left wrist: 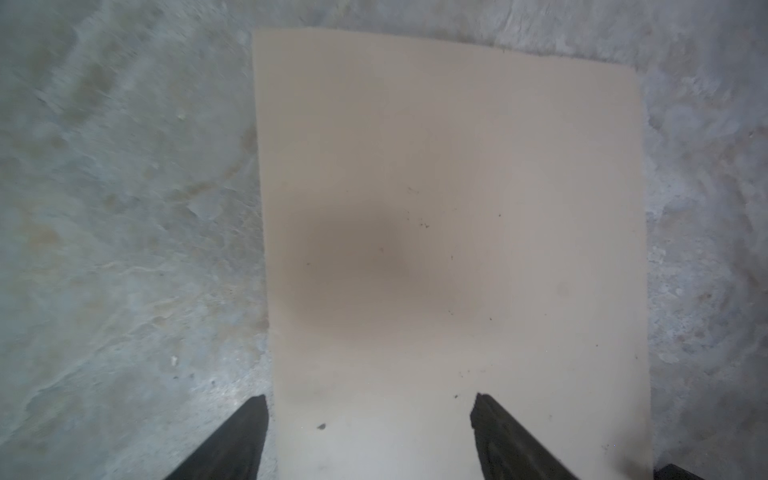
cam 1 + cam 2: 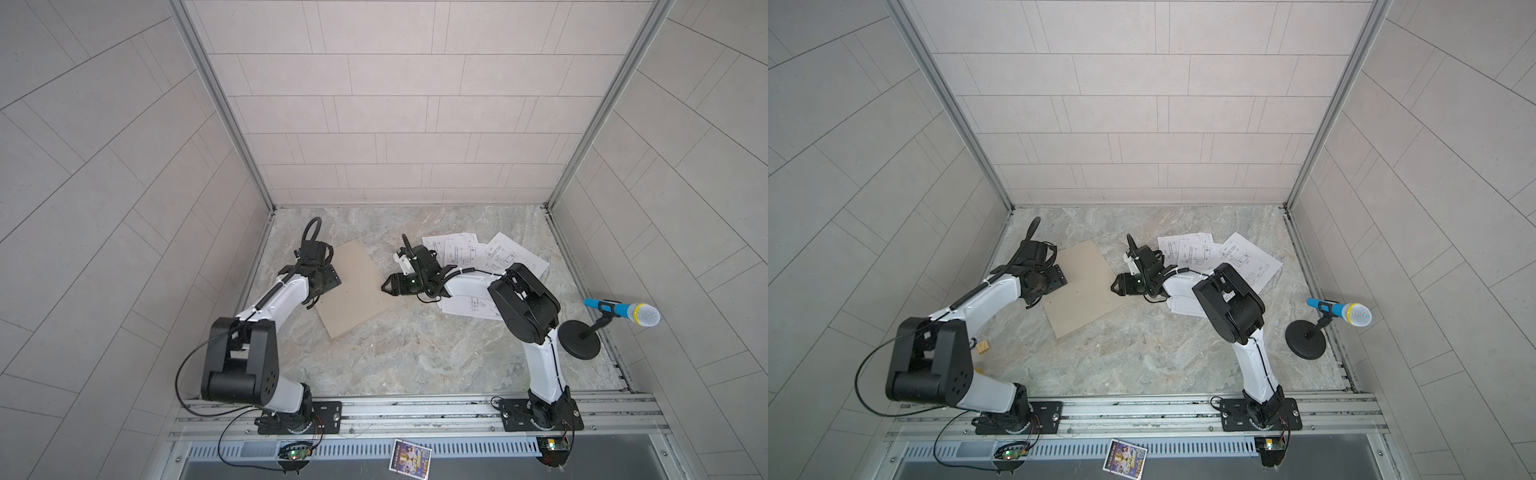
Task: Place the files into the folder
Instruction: 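Move the left gripper over the folder while the right gripper reaches its edge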
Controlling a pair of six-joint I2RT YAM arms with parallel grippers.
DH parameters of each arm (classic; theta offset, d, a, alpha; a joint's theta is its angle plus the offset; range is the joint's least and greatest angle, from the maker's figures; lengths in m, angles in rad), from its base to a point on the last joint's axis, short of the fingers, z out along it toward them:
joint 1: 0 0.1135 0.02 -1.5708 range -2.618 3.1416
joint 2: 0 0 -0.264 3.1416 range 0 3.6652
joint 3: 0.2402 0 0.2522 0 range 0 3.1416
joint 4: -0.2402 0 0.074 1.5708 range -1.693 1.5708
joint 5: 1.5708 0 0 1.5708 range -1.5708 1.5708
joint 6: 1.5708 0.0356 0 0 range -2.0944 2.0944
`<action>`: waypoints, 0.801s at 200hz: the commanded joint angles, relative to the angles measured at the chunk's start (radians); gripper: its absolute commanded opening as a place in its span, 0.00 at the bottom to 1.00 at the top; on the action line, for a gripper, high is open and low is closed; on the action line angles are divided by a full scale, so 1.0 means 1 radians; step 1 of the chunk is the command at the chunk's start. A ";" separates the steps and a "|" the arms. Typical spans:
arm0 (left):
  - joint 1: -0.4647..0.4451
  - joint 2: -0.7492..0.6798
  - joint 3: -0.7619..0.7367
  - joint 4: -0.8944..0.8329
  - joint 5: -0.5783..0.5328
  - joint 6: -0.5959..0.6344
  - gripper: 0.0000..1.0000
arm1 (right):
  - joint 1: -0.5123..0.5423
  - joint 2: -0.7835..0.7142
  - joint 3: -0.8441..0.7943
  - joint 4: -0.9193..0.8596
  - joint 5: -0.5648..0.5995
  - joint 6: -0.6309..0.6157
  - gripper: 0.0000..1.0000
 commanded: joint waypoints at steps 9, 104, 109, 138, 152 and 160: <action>0.001 -0.036 -0.067 -0.030 -0.074 -0.052 0.85 | 0.005 0.022 0.026 -0.078 0.042 -0.015 0.62; 0.005 0.136 -0.019 0.011 0.036 -0.032 0.85 | 0.005 0.036 0.018 -0.080 0.033 -0.013 0.62; 0.004 0.137 -0.019 0.019 0.042 -0.032 0.85 | 0.005 0.038 0.015 -0.080 0.030 -0.013 0.62; -0.003 0.154 -0.025 0.118 0.134 -0.015 0.84 | 0.008 0.031 -0.012 -0.058 -0.003 -0.010 0.61; -0.018 0.175 -0.002 0.125 0.152 -0.005 0.83 | 0.009 0.018 -0.029 -0.060 -0.014 -0.012 0.60; -0.028 0.185 0.010 0.126 0.156 0.002 0.83 | 0.009 0.008 -0.044 -0.063 -0.019 -0.014 0.59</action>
